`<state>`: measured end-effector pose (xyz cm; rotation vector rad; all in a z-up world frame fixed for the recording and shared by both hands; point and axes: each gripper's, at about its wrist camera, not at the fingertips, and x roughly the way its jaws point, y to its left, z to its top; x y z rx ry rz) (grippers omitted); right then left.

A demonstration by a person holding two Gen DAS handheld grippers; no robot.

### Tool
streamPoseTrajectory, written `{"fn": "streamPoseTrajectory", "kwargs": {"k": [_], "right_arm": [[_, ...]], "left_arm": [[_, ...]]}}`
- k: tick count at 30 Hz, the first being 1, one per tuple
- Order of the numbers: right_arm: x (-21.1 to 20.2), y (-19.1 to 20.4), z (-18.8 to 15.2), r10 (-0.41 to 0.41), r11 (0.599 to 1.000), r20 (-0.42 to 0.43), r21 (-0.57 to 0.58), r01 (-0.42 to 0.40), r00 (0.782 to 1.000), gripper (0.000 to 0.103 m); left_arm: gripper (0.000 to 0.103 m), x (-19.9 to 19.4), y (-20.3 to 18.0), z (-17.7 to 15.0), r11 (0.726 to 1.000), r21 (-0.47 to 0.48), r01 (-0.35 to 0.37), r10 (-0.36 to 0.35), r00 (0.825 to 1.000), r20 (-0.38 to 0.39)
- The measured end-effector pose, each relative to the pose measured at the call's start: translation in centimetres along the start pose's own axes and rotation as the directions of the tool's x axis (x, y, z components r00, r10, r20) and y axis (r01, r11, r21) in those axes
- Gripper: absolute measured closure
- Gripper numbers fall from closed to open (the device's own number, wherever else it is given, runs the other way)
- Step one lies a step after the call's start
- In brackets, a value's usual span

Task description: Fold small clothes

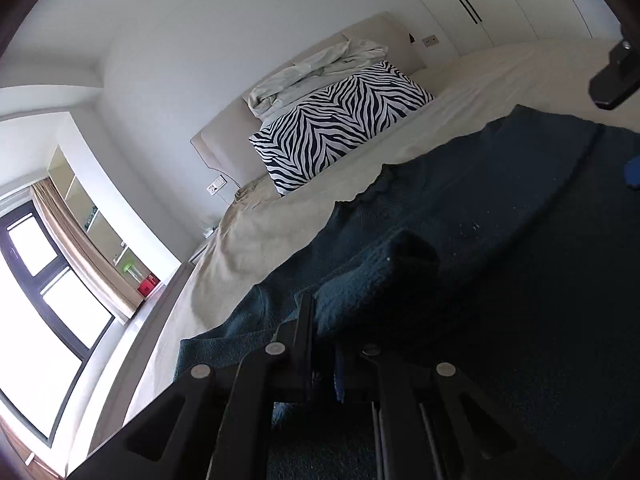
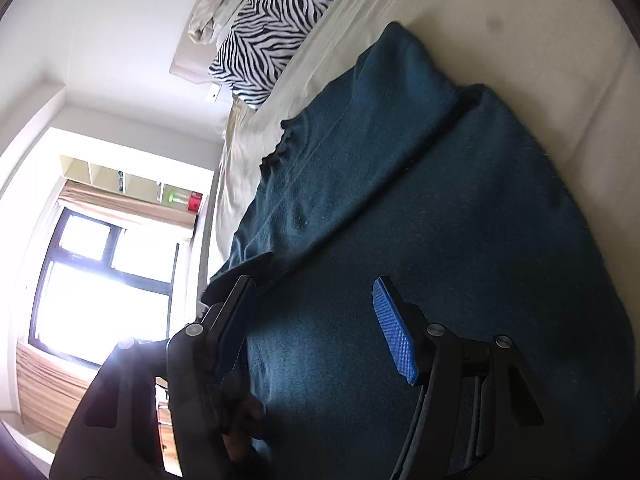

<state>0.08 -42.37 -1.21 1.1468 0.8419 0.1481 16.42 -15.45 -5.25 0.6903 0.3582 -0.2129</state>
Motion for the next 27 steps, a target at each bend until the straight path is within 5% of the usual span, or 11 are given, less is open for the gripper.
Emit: {"fn": "streamPoseTrajectory", "kwargs": {"k": [6, 14, 16, 19, 21, 27], "right_arm": [[10.1, 2.3, 2.5, 0.161, 0.983, -0.214, 0.125, -0.136, 0.964, 0.043], [18.9, 4.4, 2.8, 0.231, 0.962, -0.345, 0.223, -0.159, 0.91, 0.048], [19.7, 5.2, 2.9, 0.195, 0.974, -0.358, 0.178, -0.139, 0.913, 0.065], [19.6, 6.2, 3.6, 0.122, 0.991, -0.343, 0.093, -0.095, 0.931, 0.092], [18.7, 7.0, 4.8, 0.073, 0.997, -0.312, 0.033, -0.066, 0.947, 0.095], [14.4, 7.6, 9.1, -0.107, 0.988, -0.195, -0.133, 0.082, 0.975, 0.096]], "left_arm": [[0.092, -0.9, 1.0, -0.6, 0.998, -0.063, -0.018, 0.017, 1.0, -0.006], [0.091, -1.1, 1.0, -1.0, 0.998, -0.062, -0.016, 0.016, 1.0, 0.001], [0.086, -1.1, 1.4, -1.0, 0.997, -0.077, -0.006, 0.005, 1.0, -0.01], [0.051, -1.5, 2.2, -1.1, 0.994, -0.104, 0.017, -0.021, 0.999, -0.032], [0.035, -2.5, 3.1, -1.3, 0.987, -0.153, 0.054, -0.058, 0.998, -0.018], [0.031, -3.2, 4.9, -3.4, 0.939, -0.303, 0.163, -0.192, 0.979, -0.07]]}}
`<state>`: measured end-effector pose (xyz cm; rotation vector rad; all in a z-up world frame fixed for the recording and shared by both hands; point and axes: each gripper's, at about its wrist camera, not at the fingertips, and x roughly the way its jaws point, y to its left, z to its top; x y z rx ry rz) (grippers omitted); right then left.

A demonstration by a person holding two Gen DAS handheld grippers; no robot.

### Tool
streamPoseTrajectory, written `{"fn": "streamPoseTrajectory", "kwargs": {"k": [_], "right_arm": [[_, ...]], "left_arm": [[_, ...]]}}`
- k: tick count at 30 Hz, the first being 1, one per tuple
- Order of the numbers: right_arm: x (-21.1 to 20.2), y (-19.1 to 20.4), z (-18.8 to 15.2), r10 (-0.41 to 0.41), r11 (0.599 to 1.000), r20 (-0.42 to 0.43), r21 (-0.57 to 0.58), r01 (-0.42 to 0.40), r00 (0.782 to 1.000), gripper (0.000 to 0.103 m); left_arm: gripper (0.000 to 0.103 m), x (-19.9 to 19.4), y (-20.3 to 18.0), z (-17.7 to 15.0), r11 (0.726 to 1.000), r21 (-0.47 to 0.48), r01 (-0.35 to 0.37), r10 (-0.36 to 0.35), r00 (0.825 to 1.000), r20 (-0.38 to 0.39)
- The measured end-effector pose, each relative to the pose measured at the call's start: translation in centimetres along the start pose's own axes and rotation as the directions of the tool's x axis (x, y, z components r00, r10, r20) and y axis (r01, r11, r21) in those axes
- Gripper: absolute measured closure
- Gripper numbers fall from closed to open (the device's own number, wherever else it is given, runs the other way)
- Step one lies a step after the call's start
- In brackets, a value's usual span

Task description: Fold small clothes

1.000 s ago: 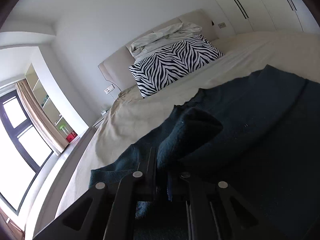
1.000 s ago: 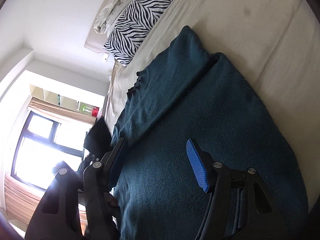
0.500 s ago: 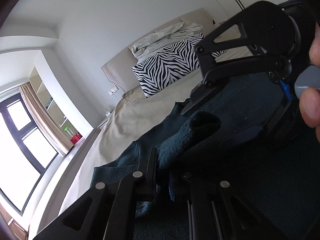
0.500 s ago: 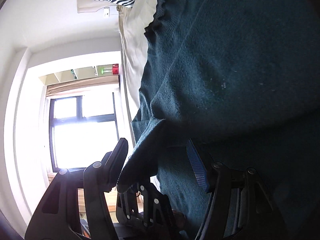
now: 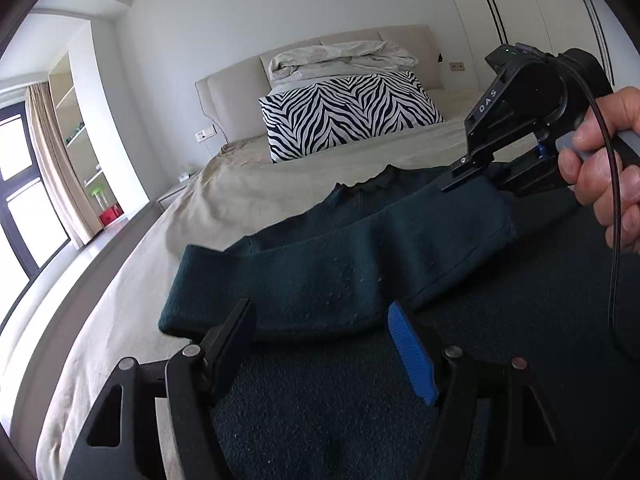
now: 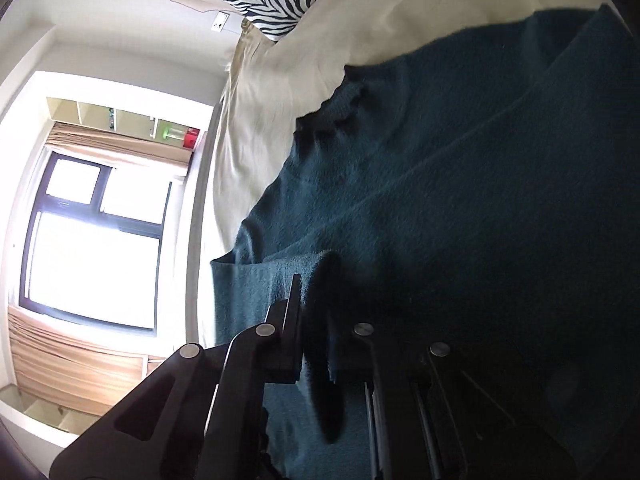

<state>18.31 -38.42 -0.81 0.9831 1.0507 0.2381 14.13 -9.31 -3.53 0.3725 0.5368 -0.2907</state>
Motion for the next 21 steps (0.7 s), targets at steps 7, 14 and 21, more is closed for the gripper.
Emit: {"fn": "streamPoseTrajectory", "kwargs": {"k": [7, 14, 21], "right_arm": [[-3.3, -2.0, 3.6, -0.208, 0.973, 0.084, -0.08, 0.215, 0.975, 0.096], [-2.7, -2.6, 5.4, -0.31, 0.94, 0.12, -0.112, 0.323, 0.943, 0.096], [-0.5, -4.5, 4.4, -0.312, 0.947, 0.104, -0.047, 0.319, 0.944, 0.093]], "left_arm": [[0.031, 1.2, 1.8, -2.5, 0.99, -0.129, 0.059, -0.07, 0.994, -0.08], [0.031, 2.4, 2.5, -3.3, 0.979, -0.191, 0.074, -0.1, 0.986, -0.135], [0.031, 2.4, 2.7, -3.4, 0.975, -0.205, 0.083, -0.113, 0.984, -0.138]]}}
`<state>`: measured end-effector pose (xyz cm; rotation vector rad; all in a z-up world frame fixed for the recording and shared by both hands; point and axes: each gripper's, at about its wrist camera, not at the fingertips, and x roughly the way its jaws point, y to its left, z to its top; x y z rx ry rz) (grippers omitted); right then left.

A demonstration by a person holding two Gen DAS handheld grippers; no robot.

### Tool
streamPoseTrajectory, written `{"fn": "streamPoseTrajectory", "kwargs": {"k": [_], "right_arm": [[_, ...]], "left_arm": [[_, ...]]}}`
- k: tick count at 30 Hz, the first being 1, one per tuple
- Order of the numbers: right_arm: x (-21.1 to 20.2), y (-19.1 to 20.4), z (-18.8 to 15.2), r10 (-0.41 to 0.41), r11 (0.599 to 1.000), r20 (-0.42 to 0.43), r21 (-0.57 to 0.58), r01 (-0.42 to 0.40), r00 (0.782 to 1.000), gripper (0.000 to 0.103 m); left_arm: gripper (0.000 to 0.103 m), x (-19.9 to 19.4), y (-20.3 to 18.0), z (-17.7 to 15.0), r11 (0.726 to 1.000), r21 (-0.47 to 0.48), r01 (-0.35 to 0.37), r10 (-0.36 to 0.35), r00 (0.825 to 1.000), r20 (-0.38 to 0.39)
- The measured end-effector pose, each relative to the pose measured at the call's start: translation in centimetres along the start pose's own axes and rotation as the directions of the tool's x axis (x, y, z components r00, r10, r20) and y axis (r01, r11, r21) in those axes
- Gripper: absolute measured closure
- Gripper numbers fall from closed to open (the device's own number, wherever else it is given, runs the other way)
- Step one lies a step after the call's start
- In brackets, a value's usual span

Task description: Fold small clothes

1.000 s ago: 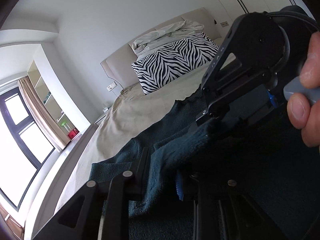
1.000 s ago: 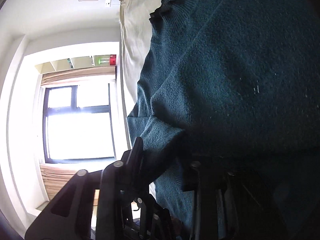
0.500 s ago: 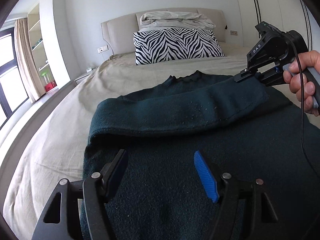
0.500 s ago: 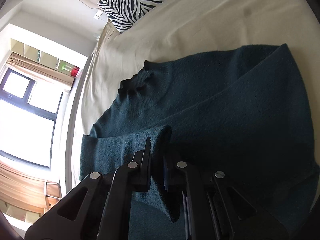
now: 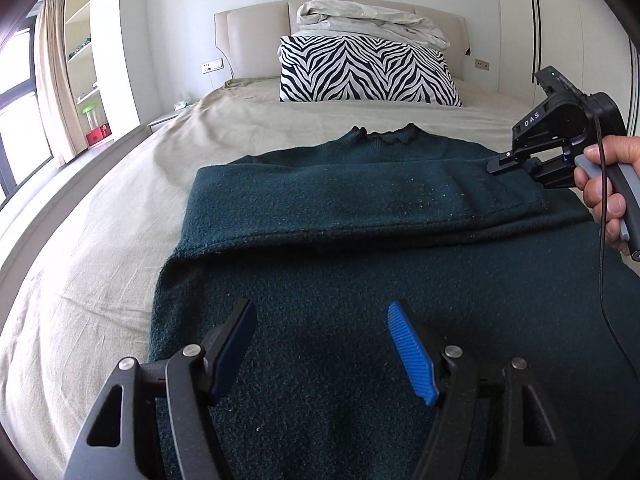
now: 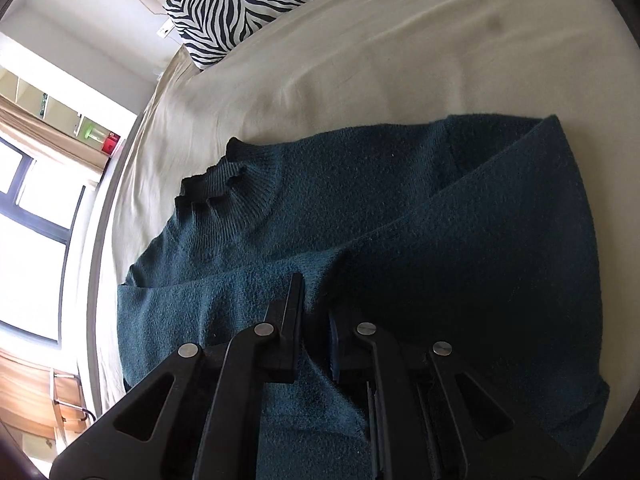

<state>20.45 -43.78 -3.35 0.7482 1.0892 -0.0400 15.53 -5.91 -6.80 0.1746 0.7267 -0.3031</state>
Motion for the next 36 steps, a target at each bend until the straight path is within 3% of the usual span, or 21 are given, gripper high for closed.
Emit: {"fn": "streamPoseTrajectory", "kwargs": {"k": [6, 9, 17, 19, 21, 23, 25, 28, 30, 33, 36], "right_arm": [[-0.8, 0.0, -1.9, 0.032, 0.999, -0.004, -0.015, -0.032, 0.999, 0.089], [-0.6, 0.5, -2.6, -0.018, 0.998, -0.008, -0.053, 0.017, 1.0, 0.089], [-1.1, -2.1, -2.1, 0.003, 0.999, 0.014, 0.048, -0.004, 1.0, 0.089], [-2.2, -2.5, -2.1, -0.037, 0.997, 0.049, 0.075, 0.033, 0.998, 0.089], [-4.1, -2.3, -2.1, -0.069, 0.996, 0.12, 0.069, 0.061, 0.99, 0.088], [-5.8, -1.5, -2.3, -0.004, 0.999, 0.167, 0.041, -0.003, 0.986, 0.088], [-6.3, 0.0, -2.3, 0.078, 0.997, 0.162, -0.013, -0.077, 0.984, 0.088], [-4.9, 1.9, -2.4, 0.19, 0.981, 0.1, -0.055, -0.185, 0.977, 0.088], [-3.3, 2.4, -2.5, 0.23, 0.972, 0.065, -0.062, -0.226, 0.971, 0.088], [-0.1, 0.7, -3.0, 0.202, 0.979, 0.009, 0.011, -0.202, 0.979, 0.088], [0.4, -1.7, -3.4, 0.294, 0.953, 0.041, 0.064, -0.296, 0.955, 0.09]], "left_arm": [[0.031, 0.2, 1.7, 0.1, 0.995, -0.095, 0.022, -0.025, 0.999, -0.022], [0.031, 0.4, 2.1, 0.2, 0.993, -0.116, 0.024, -0.028, 0.999, -0.036], [0.031, -1.4, 5.0, 2.3, 0.972, -0.222, 0.078, -0.07, 0.997, 0.04], [0.034, -1.1, 6.5, 3.9, 0.964, -0.255, 0.081, -0.07, 0.996, 0.054], [0.047, -0.2, 8.1, 5.9, 0.957, -0.279, 0.08, -0.063, 0.996, 0.068], [0.049, 1.4, 9.8, 8.1, 0.943, -0.315, 0.105, -0.085, 0.993, 0.076], [0.053, 4.1, 11.4, 9.8, 0.925, -0.353, 0.137, -0.127, 0.991, 0.051], [0.058, 9.0, 12.7, 10.6, 0.926, -0.362, 0.11, -0.14, 0.988, -0.058], [0.078, 11.8, 13.6, 9.7, 0.926, -0.37, 0.069, -0.128, 0.982, -0.138], [0.082, 11.7, 13.7, 8.9, 0.941, -0.334, 0.055, -0.101, 0.987, -0.122], [0.082, 11.0, 13.7, 8.3, 0.944, -0.327, 0.048, -0.088, 0.99, -0.11]]}}
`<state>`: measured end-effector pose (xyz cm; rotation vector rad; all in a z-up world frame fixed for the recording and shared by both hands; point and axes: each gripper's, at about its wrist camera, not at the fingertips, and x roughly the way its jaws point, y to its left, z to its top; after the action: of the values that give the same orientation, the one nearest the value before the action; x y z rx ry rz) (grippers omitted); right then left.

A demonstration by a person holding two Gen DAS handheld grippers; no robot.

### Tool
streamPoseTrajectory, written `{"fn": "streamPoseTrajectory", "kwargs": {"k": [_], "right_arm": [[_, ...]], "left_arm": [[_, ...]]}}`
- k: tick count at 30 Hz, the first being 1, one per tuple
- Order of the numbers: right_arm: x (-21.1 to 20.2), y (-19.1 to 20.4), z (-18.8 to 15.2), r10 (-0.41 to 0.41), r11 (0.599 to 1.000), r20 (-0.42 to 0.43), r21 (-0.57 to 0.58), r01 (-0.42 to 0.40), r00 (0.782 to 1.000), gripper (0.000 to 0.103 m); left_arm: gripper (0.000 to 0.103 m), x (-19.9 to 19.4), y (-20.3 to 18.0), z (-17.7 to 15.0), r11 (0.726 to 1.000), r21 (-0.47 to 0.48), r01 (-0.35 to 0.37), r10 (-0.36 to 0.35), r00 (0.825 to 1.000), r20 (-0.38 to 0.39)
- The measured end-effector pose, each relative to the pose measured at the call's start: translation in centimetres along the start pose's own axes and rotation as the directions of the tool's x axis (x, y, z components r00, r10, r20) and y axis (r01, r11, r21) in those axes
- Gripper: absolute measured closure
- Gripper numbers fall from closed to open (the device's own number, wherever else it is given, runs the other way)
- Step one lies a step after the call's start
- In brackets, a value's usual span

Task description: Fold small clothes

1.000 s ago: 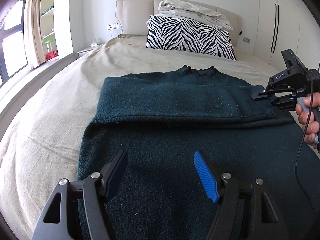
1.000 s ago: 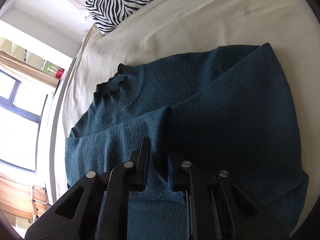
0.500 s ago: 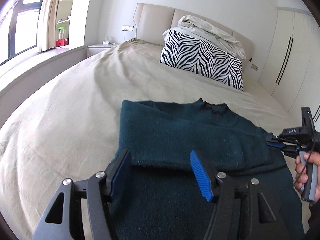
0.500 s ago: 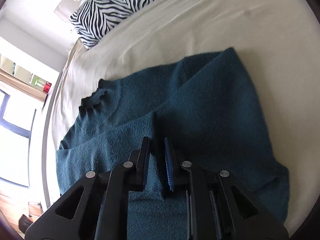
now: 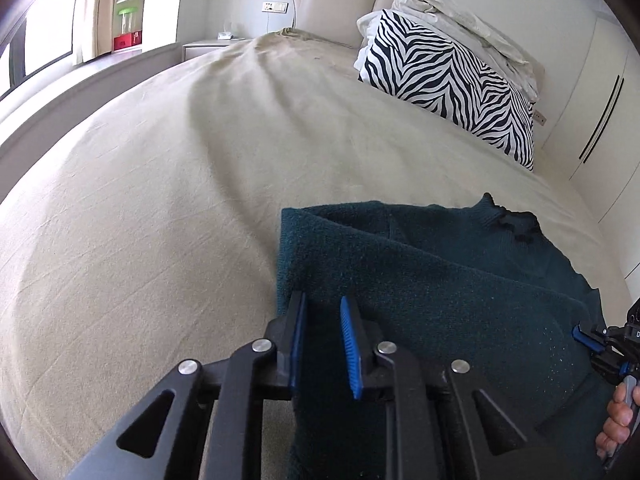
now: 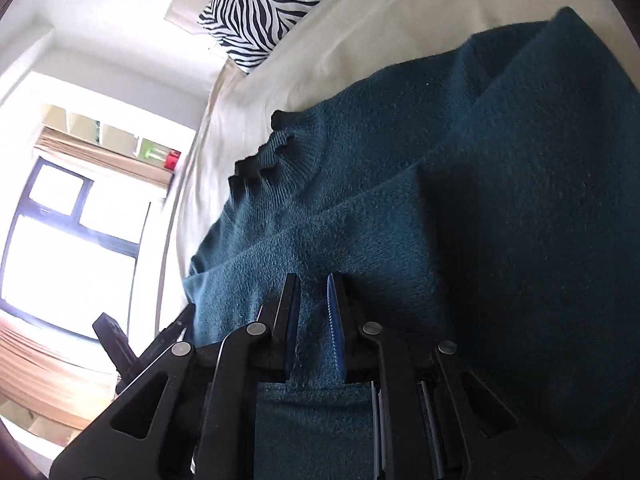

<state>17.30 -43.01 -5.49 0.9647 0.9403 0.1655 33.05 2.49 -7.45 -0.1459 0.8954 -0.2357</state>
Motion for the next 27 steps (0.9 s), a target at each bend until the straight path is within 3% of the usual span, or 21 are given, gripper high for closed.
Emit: {"fn": "streamPoseTrajectory", "kwargs": {"k": [2, 4, 6, 9, 12, 14, 15, 16, 19, 22, 23, 24, 27], "right_arm": [[-0.7, -0.7, 0.1, -0.007, 1.0, 0.016, 0.015, 0.007, 1.0, 0.09], [-1.8, -1.1, 0.2, -0.024, 0.999, 0.028, 0.032, 0.023, 0.999, 0.09], [-3.1, -1.0, 0.3, -0.036, 0.999, 0.049, 0.036, 0.034, 0.998, 0.088], [-4.2, -0.4, 0.4, 0.059, 0.998, 0.069, 0.034, -0.061, 0.996, 0.088], [-2.9, 1.0, 0.3, 0.157, 0.987, 0.021, 0.02, -0.157, 0.987, 0.088], [-1.5, 1.3, -0.2, 0.182, 0.983, -0.032, 0.019, -0.181, 0.983, 0.079], [-0.7, 0.8, -0.6, 0.184, 0.982, -0.062, 0.046, -0.181, 0.981, 0.074], [0.1, -0.1, -1.1, 0.182, 0.981, -0.087, 0.082, -0.175, 0.979, 0.061], [-1.1, -2.0, -2.0, 0.25, 0.963, -0.025, 0.112, -0.246, 0.968, 0.065], [-4.2, -3.8, -2.8, 0.208, 0.966, 0.029, 0.152, -0.21, 0.978, 0.062], [-5.4, -4.4, -3.2, 0.191, 0.968, 0.047, 0.16, -0.196, 0.981, 0.062], [-6.8, -5.0, -3.7, 0.17, 0.969, 0.064, 0.172, -0.178, 0.983, 0.062], [-11.6, -6.2, -5.9, 0.11, 0.973, 0.133, 0.186, -0.134, 0.985, 0.056]], "left_arm": [[0.082, -0.5, 0.2, -0.3, 1.0, -0.002, 0.0, 0.0, 1.0, 0.004], [0.08, -1.6, 0.4, -0.4, 0.999, -0.01, -0.053, 0.053, 0.999, 0.001], [0.079, -3.4, 0.3, 0.0, 0.999, -0.031, -0.03, 0.032, 0.998, 0.051], [0.079, -4.2, -1.4, 1.3, 1.0, 0.014, -0.013, 0.012, 0.995, 0.097], [0.079, -2.7, -3.2, 1.3, 0.998, 0.068, -0.012, 0.008, 0.998, 0.058], [0.076, -0.9, -3.6, -0.2, 0.994, 0.102, -0.033, 0.035, 0.999, -0.025], [0.076, -0.4, -3.6, -1.3, 0.991, 0.125, -0.042, 0.046, 0.998, -0.03], [0.076, -1.0, -3.7, -2.1, 0.988, 0.147, -0.051, 0.05, 0.999, 0.011], [0.076, -2.8, -3.6, -3.2, 0.982, 0.178, -0.065, 0.062, 0.998, 0.021], [0.075, -5.0, -3.5, -4.5, 0.975, 0.211, -0.07, 0.065, 0.997, 0.032], [0.069, -6.1, -3.4, -5.1, 0.972, 0.221, -0.079, 0.071, 0.996, 0.046], [0.053, -7.4, -3.3, -5.8, 0.97, 0.226, -0.089, 0.077, 0.995, 0.06], [0.031, -11.5, -2.6, -8.5, 0.969, 0.23, -0.089, 0.068, 0.993, 0.096]]}}
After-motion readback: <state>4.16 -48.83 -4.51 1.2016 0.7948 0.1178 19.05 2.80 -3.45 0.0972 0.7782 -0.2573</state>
